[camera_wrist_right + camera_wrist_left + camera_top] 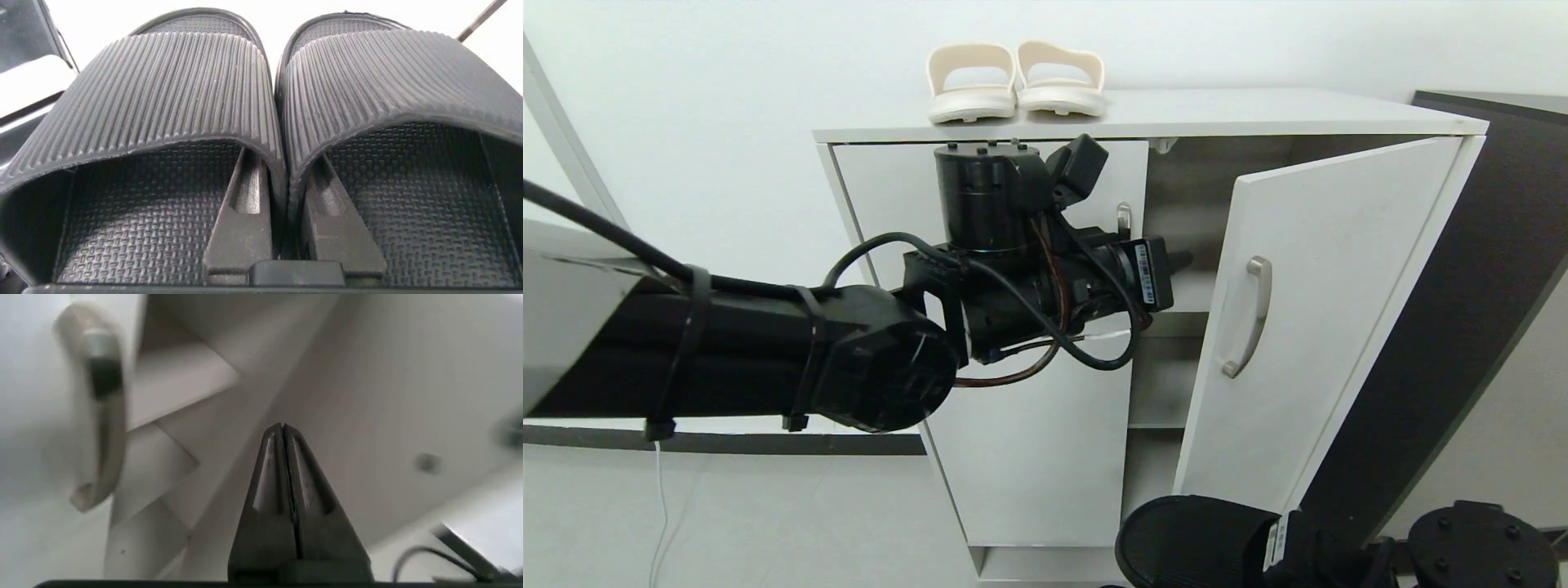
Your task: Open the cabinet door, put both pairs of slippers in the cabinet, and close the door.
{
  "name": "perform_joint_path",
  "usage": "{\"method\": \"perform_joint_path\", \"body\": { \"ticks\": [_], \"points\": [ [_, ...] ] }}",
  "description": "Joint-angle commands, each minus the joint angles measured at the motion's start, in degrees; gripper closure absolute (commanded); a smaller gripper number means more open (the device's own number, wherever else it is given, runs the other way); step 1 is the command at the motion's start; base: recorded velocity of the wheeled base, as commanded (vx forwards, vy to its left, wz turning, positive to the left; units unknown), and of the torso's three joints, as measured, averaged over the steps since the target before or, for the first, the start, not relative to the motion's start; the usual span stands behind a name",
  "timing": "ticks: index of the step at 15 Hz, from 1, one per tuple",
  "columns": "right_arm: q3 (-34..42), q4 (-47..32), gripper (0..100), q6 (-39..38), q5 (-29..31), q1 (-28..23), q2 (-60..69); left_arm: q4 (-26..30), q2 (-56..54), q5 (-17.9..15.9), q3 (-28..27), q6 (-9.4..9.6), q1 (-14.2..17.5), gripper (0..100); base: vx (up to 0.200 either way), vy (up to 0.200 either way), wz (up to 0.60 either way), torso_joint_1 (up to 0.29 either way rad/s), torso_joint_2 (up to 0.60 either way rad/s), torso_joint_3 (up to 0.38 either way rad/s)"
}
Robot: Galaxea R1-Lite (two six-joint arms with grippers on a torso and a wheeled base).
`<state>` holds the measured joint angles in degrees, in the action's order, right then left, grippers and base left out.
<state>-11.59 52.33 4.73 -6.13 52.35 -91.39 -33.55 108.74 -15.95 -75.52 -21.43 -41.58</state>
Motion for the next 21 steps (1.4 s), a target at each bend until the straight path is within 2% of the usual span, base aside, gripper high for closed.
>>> {"method": "perform_joint_path", "body": {
  "ticks": [1, 4, 6, 8, 9, 13, 15, 16, 19, 21],
  "points": [
    [-0.01, -0.04, 100, 0.02, -0.02, 0.04, -0.36, -0.47, 2.27, 0.3, -0.86, -0.89, 0.01, 100, -0.2, 0.0, 0.0, 0.002, 0.01, 0.002],
    [-0.01, -0.04, 100, 0.02, -0.02, 0.04, -0.72, -3.81, 3.5, 2.23, -0.33, -1.16, -0.25, 100, -0.2, 0.0, 0.0, 0.002, 0.0, 0.001],
    [-0.01, -0.04, 100, 0.02, -0.11, 0.04, -0.8, -5.12, 3.5, 2.15, 0.55, -1.07, -2.36, 100, -0.2, 0.0, 0.0, 0.002, 0.0, 0.002],
    [0.17, -0.04, 100, 0.02, -0.11, 0.12, -0.8, -10.75, 3.14, 2.06, 2.04, -0.98, -8.34, 100, -0.2, 0.0, 0.0, -0.002, 0.0, 0.002],
    [0.26, -0.04, 100, 0.02, -0.11, 0.04, -0.8, -12.33, 3.06, 2.06, 2.48, -0.98, -9.22, 100, 0.0, 0.0, 0.0, 0.0, 0.0, 0.0],
    [0.17, 0.14, 100, 0.02, -0.11, 0.04, -0.8, -12.86, 2.71, 2.32, 3.01, -0.98, -7.37, 100, 0.0, 0.0, 0.0, 0.0, 0.0, 0.0],
    [-1.5, 0.49, 100, -0.51, 0.77, -0.75, -2.56, -13.21, -0.11, 2.5, 5.21, -0.72, -4.82, 100, 0.0, 0.0, 0.0, 0.0, 0.0, 0.0],
    [-3.96, 0.58, 100, -1.04, 3.85, -2.86, -3.97, -13.21, -3.1, 3.11, 7.23, -0.28, -3.33, 100, 0.0, 0.0, 0.0, 0.0, 0.0, 0.0],
    [-13.1, 0.66, 100, -7.54, 19.75, -5.5, -9.42, -12.33, -16.63, 4.43, 17.69, 5.79, 2.12, 100, 0.0, 0.0, 0.0, 0.0, 0.0, 0.0],
    [-18.82, 0.58, 100, -11.5, 27.31, -5.94, -12.76, -9.34, -26.91, 9.62, 24.98, 9.74, 3.26, 100, 0.0, 0.0, 0.0, 0.0, 0.0, 0.0]
  ]
}}
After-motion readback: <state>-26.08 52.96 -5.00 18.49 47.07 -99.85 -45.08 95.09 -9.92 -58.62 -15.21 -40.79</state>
